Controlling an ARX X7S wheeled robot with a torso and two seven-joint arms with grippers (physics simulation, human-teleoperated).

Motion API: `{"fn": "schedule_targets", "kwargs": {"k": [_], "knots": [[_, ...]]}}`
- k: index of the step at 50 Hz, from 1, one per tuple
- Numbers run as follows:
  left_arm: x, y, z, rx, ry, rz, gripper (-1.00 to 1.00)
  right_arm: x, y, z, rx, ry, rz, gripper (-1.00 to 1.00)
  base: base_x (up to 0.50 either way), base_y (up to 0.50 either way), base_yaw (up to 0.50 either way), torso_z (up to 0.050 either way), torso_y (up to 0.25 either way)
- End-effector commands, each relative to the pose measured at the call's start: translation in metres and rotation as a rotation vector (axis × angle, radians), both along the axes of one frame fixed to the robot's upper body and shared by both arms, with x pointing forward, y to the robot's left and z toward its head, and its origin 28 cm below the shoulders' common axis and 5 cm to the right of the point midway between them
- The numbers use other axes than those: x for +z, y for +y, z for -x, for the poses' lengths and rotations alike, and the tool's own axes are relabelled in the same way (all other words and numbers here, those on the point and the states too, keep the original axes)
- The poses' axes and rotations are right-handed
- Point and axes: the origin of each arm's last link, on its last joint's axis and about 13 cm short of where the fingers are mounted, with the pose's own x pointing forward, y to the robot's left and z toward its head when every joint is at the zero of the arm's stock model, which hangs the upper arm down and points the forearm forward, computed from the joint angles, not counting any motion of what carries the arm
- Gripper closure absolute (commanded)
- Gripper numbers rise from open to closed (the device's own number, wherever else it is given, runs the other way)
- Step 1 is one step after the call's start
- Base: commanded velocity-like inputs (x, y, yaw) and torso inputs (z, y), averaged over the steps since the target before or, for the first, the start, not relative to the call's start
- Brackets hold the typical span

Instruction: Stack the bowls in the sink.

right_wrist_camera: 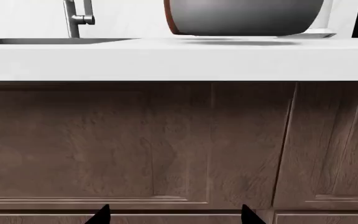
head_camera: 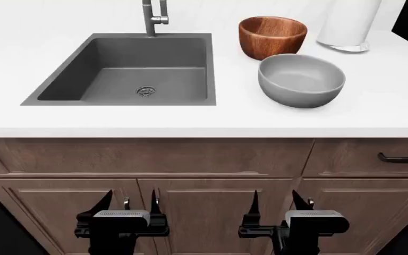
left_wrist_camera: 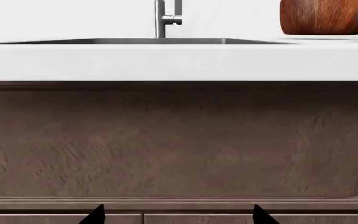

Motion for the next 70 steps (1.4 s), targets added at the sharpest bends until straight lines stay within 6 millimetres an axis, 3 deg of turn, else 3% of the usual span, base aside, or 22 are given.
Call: {"fn": "schedule_targets", "kwargs": {"k": [1, 9, 19, 24, 35, 40, 47, 58, 70], "knots": [[0.000, 0.000, 0.000, 0.000, 0.001, 0.000, -1.00, 0.000, 0.000, 0.000, 0.002, 0.002, 0.001, -1.00, 0.00, 0.00, 0.00, 0.000, 0.000], [0.002, 0.001, 0.000, 0.006, 0.003, 0.007, -1.00, 0.003, 0.000, 0.001, 0.005, -0.002, 0.008, -1.00, 0.00, 0.00, 0.00, 0.000, 0.000], [0.021, 0.004, 0.002, -0.003, -0.042, 0.014, -1.00, 0.020, -0.005, 0.000, -0.049, -0.027, 0.021, -1.00, 0.00, 0.00, 0.00, 0.000, 0.000], [0.046, 0.004, 0.004, -0.012, -0.093, -0.002, -1.00, 0.045, -0.009, 0.001, -0.058, -0.069, 0.010, -1.00, 0.00, 0.00, 0.00, 0.000, 0.000], [0.118, 0.004, -0.012, -0.095, -0.241, -0.060, -1.00, 0.132, -0.011, -0.003, -0.058, -0.180, -0.042, -1.00, 0.00, 0.00, 0.00, 0.000, 0.000], [0.156, 0.012, -0.029, -0.128, -0.298, -0.103, -1.00, 0.176, -0.013, -0.017, -0.053, -0.243, -0.032, -1.00, 0.00, 0.00, 0.00, 0.000, 0.000], [0.200, 0.016, -0.043, -0.164, -0.328, -0.092, -1.00, 0.215, -0.016, -0.035, -0.045, -0.282, -0.019, -1.00, 0.00, 0.00, 0.00, 0.000, 0.000], [0.257, 0.026, -0.084, -0.234, -0.209, -0.025, -1.00, 0.262, -0.019, -0.084, -0.005, -0.211, 0.055, -1.00, 0.00, 0.00, 0.00, 0.000, 0.000], [0.291, 0.037, -0.122, -0.252, 0.023, 0.072, -1.00, 0.295, -0.024, -0.126, -0.005, 0.000, 0.066, -1.00, 0.00, 0.00, 0.00, 0.000, 0.000]]}}
